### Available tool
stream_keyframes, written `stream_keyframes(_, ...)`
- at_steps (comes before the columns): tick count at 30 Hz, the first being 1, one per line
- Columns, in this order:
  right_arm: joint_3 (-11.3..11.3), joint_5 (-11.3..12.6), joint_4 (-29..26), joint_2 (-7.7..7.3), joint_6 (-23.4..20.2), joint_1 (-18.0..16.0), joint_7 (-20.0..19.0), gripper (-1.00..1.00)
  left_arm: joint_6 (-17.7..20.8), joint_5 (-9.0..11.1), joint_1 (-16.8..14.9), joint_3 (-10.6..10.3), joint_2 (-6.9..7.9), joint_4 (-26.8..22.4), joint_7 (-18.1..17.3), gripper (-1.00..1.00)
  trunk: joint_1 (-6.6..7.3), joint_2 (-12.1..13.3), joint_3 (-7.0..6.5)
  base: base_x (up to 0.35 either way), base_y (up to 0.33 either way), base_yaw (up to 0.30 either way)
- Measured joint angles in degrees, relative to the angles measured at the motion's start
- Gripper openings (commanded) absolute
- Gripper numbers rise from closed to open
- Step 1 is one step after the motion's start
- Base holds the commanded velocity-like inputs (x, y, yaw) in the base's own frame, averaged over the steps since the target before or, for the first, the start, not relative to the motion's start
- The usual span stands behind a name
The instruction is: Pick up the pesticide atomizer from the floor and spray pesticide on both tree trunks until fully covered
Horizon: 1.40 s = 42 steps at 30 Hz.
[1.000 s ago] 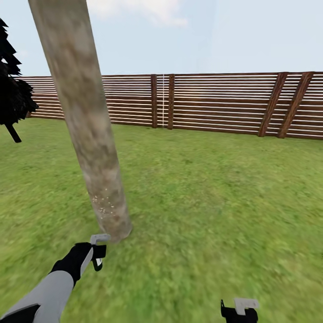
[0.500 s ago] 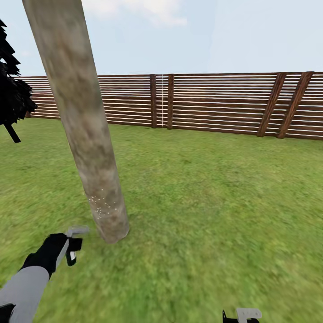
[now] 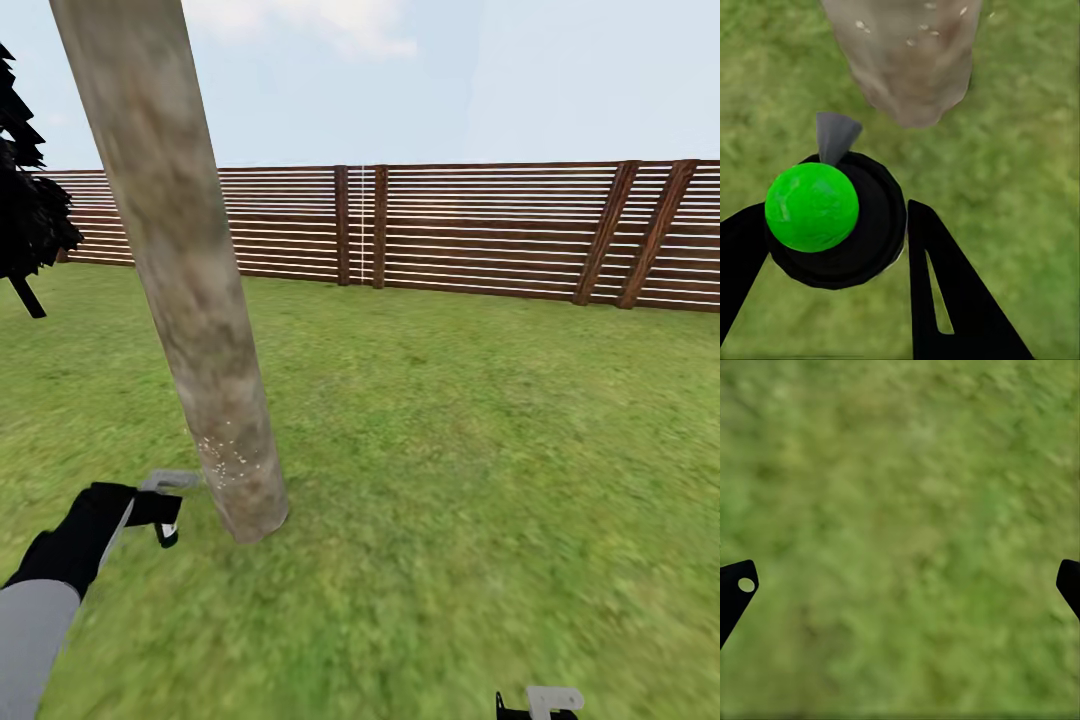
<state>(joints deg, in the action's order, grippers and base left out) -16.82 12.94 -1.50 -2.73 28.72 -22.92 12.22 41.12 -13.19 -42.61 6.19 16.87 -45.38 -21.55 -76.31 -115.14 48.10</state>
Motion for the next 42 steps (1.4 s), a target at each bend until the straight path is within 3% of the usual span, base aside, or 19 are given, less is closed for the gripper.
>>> stream_keyframes(2, 0.00, 0.00, 0.00, 0.00, 0.00, 0.00, 0.00, 1.00, -0.33, 0.26, 0.31, 0.01, -0.06, 0.21, 0.16, -1.00, 0.00, 0.00, 0.00, 0.000, -0.094, 0.000)
stream_keyframes(6, 0.00, 0.00, 0.01, -0.01, 0.00, 0.00, 0.02, 1.00, -0.68, 0.16, 0.43, 0.04, -2.16, 0.75, 0.77, -1.00, 0.00, 0.00, 0.00, 0.000, -0.242, 0.000)
stream_keyframes(9, 0.00, 0.07, -0.03, -0.01, -0.01, -0.01, 0.06, 1.00, -0.99, 0.18, 1.45, 0.10, -2.44, 1.52, 3.02, -1.00, 0.00, 0.00, 0.01, 0.000, -0.269, 0.000)
stream_keyframes(11, 0.38, 0.20, -0.69, -0.08, 0.08, -0.02, 0.22, 1.00, -1.94, 2.42, 2.23, 0.10, -2.81, 3.43, 4.84, -1.00, 0.00, 0.00, 0.01, 0.000, -0.273, 0.000)
stream_keyframes(13, 0.52, 0.23, -3.08, -0.16, 0.17, -0.04, 0.24, 1.00, -6.19, 4.73, 2.50, 0.07, -3.31, 6.86, 7.72, -1.00, 0.00, 0.00, 0.00, 0.000, -0.274, 0.000)
stream_keyframes(14, 0.18, -0.03, -3.95, -0.16, 0.22, -0.02, 0.00, 1.00, -9.80, 5.76, 2.57, 0.02, -4.15, 11.26, 12.19, -1.00, 0.00, 0.00, 0.01, 0.000, -0.274, 0.000)
stream_keyframes(16, 0.02, -0.21, -4.03, -0.15, 0.27, -0.01, -0.16, 1.00, -10.79, 6.30, 2.58, 0.16, -5.47, 13.78, 13.55, -1.00, 0.00, 0.00, 0.00, 0.000, -0.274, 0.000)
stream_keyframes(20, 0.01, -0.21, -3.81, -0.20, 0.28, 0.00, -0.17, 1.00, -11.56, 6.08, 2.56, 1.25, -6.33, 14.01, 13.76, -1.00, 0.00, 0.00, 0.00, 0.000, -0.274, 0.000)
stream_keyframes(25, 0.00, -0.20, -3.77, -0.32, 0.28, -0.01, -0.18, 1.00, -11.71, 5.94, 2.55, 1.58, -7.63, 13.97, 18.32, -1.00, 0.00, 0.00, 0.00, 0.000, -0.274, 0.004)
stream_keyframes(28, 0.00, -0.22, -3.75, -0.33, 0.28, -0.01, -0.19, 1.00, -11.70, 5.83, 2.57, 1.97, -7.60, 13.94, 19.08, -1.00, 0.00, 0.00, 0.00, 0.000, -0.274, 0.192)
stream_keyframes(33, 0.00, -0.26, -3.75, -0.33, 0.28, -0.02, -0.12, 1.00, -12.36, 5.74, 2.57, 5.32, -7.73, 13.93, 19.15, -1.00, 0.00, 0.00, 0.00, 0.000, -0.274, 0.268)
stream_keyframes(36, 0.02, -0.29, -3.75, -0.33, 0.28, -0.02, -0.10, 1.00, -12.84, 5.62, 2.57, 5.58, -7.68, 13.96, 19.56, -1.00, 0.00, 0.00, 0.00, 0.000, -0.274, 0.277)
stream_keyframes(39, 0.00, -0.29, -3.75, -0.33, 0.28, -0.02, -0.10, 1.00, -12.92, 5.96, 2.57, 5.63, -7.74, 13.99, 23.23, -1.00, 0.00, 0.00, 0.00, 0.000, -0.274, 0.277)
stream_keyframes(42, 0.00, -0.29, -3.74, -0.33, 0.28, -0.02, -0.10, 1.00, -12.94, 6.27, 2.58, 5.63, -8.21, 14.01, 24.24, -1.00, 0.00, 0.00, 0.00, 0.000, -0.274, 0.277)
